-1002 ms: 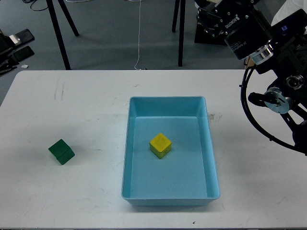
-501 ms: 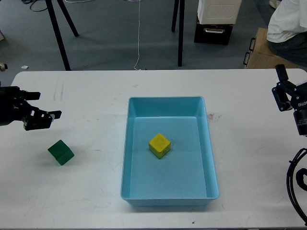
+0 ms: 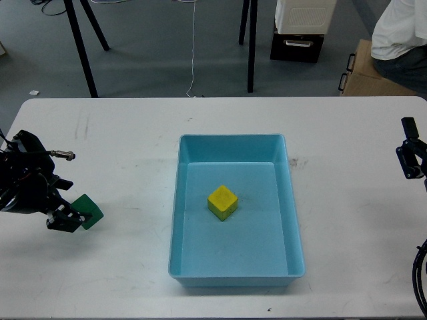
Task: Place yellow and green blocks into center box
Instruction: 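Lower the left gripper onto the green cube and grasp it, then lift the green cube and carry it over the yellow cube in the tray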
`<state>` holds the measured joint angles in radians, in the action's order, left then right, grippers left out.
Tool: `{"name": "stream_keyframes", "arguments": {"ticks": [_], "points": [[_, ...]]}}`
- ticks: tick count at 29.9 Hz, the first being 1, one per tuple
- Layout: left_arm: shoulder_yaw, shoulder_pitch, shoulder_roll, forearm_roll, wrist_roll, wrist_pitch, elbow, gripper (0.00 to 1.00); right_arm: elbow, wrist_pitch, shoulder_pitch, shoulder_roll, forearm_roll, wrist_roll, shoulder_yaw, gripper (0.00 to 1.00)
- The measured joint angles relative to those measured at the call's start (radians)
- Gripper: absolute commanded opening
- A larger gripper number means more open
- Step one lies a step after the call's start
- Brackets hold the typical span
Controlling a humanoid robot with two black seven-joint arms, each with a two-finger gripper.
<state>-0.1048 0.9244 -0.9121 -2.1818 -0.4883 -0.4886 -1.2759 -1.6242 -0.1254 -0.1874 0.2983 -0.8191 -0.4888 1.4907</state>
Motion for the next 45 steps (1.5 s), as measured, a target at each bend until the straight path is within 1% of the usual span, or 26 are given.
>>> {"name": "stream_keyframes", "arguments": {"ticks": [7,12,16,18,19,24,26,29,33,36,39,41,45], "points": [[0.025,-0.004,0.051,0.000,0.000,0.000,0.065,0.99,0.002,0.000,-0.009,0.000,0.000,0.000,0.000,0.99],[0.042,-0.004,0.075,0.000,0.000,0.000,0.094,0.95,0.007,0.000,-0.011,-0.001,0.000,0.000,0.000,0.99],[0.045,-0.006,0.084,0.000,0.000,0.000,0.104,0.85,0.007,0.000,-0.012,-0.001,0.000,0.000,0.000,0.99],[0.045,-0.007,0.087,0.000,0.000,0.000,0.109,0.75,0.007,0.000,-0.012,-0.001,0.000,0.000,0.000,0.99],[0.045,-0.007,0.088,0.000,0.000,0.000,0.110,0.72,0.007,0.000,-0.012,-0.001,0.000,0.000,0.000,0.99],[0.045,-0.007,0.092,0.000,0.000,0.000,0.116,0.60,0.007,0.001,-0.019,-0.006,0.000,0.000,-0.001,0.99],[0.045,-0.007,0.094,0.000,0.000,0.000,0.116,0.53,0.007,0.001,-0.021,-0.013,0.000,0.000,-0.001,0.99],[0.044,-0.006,0.099,0.000,0.000,0.000,0.116,0.40,0.007,0.000,-0.022,-0.020,0.000,0.000,-0.001,0.99],[0.040,-0.002,0.099,0.000,-0.001,0.000,0.116,0.31,0.009,0.000,-0.027,-0.022,0.000,0.000,0.000,0.99],[0.025,0.013,0.091,0.000,-0.001,0.000,0.114,0.30,0.012,0.000,-0.034,-0.022,0.000,0.000,0.002,0.99],[-0.003,0.058,0.073,0.036,0.000,0.000,0.097,0.30,0.015,0.000,-0.050,-0.022,0.000,0.000,0.013,0.99],[-0.014,0.096,0.048,0.092,0.000,0.000,0.063,0.30,0.016,0.001,-0.064,-0.021,0.000,0.000,0.024,0.99],[-0.018,0.202,-0.007,0.181,0.000,0.000,-0.059,0.30,0.023,0.001,-0.100,-0.021,-0.001,0.000,0.031,0.99]]}}
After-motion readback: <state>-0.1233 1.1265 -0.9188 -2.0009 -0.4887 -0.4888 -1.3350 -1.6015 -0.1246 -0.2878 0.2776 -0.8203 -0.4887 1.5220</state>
